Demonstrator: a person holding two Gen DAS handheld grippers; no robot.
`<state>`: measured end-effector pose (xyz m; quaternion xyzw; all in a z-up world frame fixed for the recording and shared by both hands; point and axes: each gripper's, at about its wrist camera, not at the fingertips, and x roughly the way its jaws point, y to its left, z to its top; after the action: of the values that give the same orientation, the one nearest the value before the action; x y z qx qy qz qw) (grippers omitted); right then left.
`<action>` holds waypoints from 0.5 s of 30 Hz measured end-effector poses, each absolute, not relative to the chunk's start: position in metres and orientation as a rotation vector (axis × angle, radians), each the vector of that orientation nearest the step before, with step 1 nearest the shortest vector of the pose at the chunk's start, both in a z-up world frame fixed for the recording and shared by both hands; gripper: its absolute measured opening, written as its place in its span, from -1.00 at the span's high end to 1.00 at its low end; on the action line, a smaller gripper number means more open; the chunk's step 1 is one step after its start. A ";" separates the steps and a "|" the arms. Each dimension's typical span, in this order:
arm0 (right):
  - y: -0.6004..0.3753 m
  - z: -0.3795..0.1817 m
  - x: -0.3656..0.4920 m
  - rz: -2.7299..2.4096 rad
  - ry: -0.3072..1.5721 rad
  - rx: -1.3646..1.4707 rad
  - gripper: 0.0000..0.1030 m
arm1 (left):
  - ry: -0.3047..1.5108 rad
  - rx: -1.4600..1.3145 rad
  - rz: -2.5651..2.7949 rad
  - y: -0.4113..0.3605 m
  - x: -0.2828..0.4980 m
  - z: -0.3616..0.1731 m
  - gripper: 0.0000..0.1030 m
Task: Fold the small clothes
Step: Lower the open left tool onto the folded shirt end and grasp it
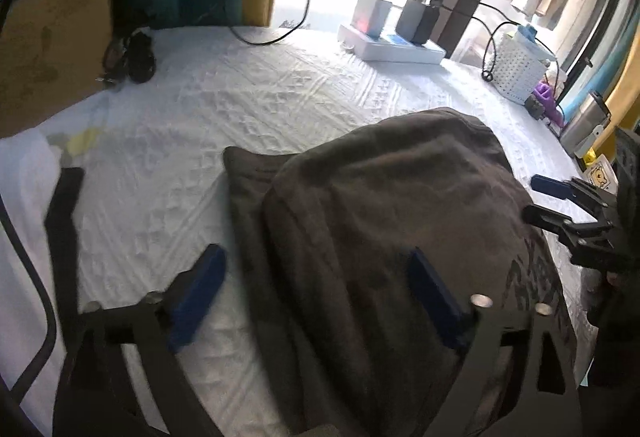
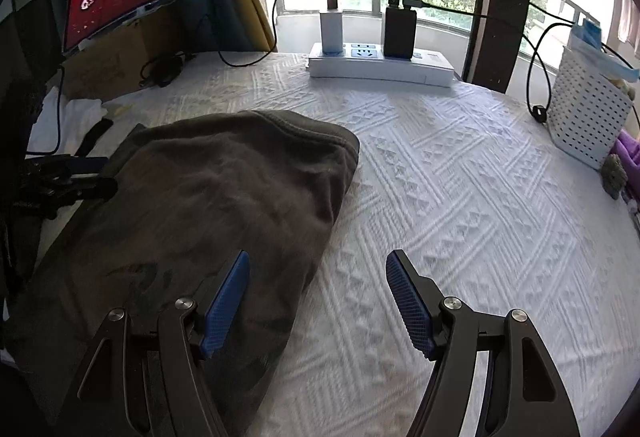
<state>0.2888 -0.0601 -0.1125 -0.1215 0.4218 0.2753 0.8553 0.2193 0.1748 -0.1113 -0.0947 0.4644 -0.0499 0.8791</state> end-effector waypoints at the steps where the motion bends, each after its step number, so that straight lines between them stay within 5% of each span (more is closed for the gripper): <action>1: -0.059 -0.114 0.293 0.579 0.891 -0.257 -0.41 | 0.971 -0.166 -0.103 0.170 0.220 -0.112 -0.93; 9: -0.042 -0.126 0.313 0.627 0.912 -0.260 -0.41 | 0.954 -0.043 -0.149 0.146 0.221 -0.115 -0.95; 15: -0.030 -0.128 0.312 0.673 0.881 -0.284 -0.41 | 0.915 -0.003 -0.155 0.129 0.219 -0.111 -0.37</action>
<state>0.3115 -0.0296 -0.1279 -0.1345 0.4166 0.3183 0.8409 0.2188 0.1294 -0.1106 -0.0014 0.4414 -0.0750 0.8942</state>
